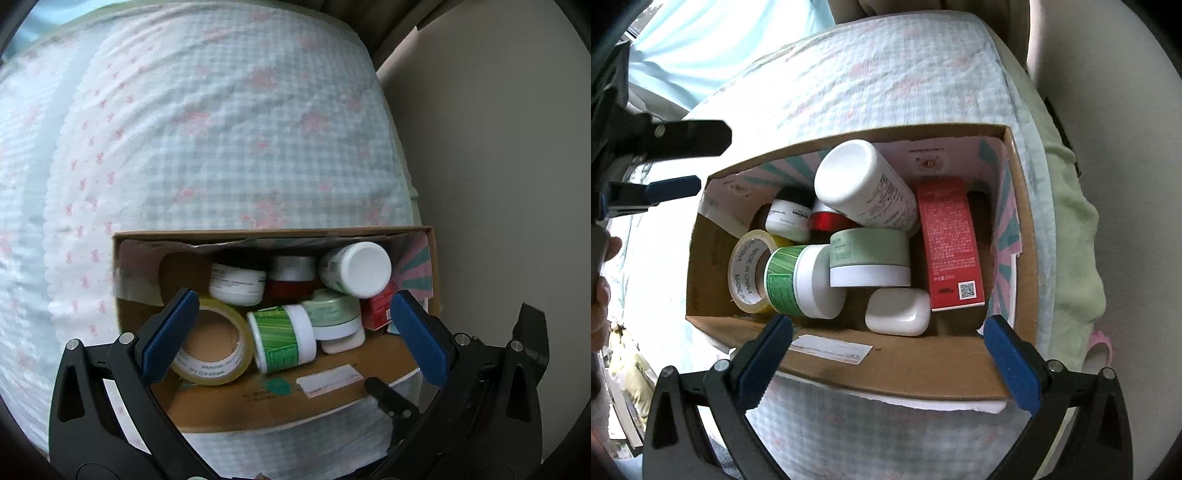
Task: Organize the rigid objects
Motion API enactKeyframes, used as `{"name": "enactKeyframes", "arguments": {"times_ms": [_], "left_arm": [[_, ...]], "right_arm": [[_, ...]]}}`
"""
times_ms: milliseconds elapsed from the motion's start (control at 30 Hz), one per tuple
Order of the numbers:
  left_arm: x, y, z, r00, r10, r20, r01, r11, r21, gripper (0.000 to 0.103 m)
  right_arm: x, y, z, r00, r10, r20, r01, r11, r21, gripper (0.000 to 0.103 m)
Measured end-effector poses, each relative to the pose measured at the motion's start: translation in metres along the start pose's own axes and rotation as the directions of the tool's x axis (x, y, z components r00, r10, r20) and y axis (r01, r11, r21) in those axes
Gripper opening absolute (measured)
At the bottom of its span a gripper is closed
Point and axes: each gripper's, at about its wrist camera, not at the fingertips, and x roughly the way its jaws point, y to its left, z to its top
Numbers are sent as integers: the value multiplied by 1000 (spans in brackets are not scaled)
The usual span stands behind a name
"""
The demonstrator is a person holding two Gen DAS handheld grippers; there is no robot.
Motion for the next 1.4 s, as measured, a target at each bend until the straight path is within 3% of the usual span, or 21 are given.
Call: {"name": "enactKeyframes", "arguments": {"times_ms": [433, 700, 833, 1067, 1200, 1400], "left_arm": [[-85, 28, -24, 993, 5, 114, -4, 1000, -6, 103], [-198, 64, -58, 962, 41, 271, -55, 998, 43, 103], [-276, 82, -81, 909, 86, 407, -124, 990, 68, 103], [-395, 107, -130, 767, 176, 617, -269, 961, 60, 103], [-436, 120, -160, 692, 223, 687, -333, 942, 30, 103], [-460, 134, -198, 614, 241, 751, -352, 936, -13, 103]], "right_arm": [[-56, 36, 3, 996, -46, 81, 49, 998, -42, 103], [-128, 118, 10, 975, -47, 219, 74, 990, -117, 103], [-185, 172, 12, 945, -17, 326, 59, 991, -119, 103], [-272, 243, -10, 863, -14, 506, 61, 995, -76, 103], [-296, 268, -32, 819, -50, 572, 97, 994, -53, 103], [-309, 287, -59, 741, -97, 665, 175, 983, -52, 103]]}}
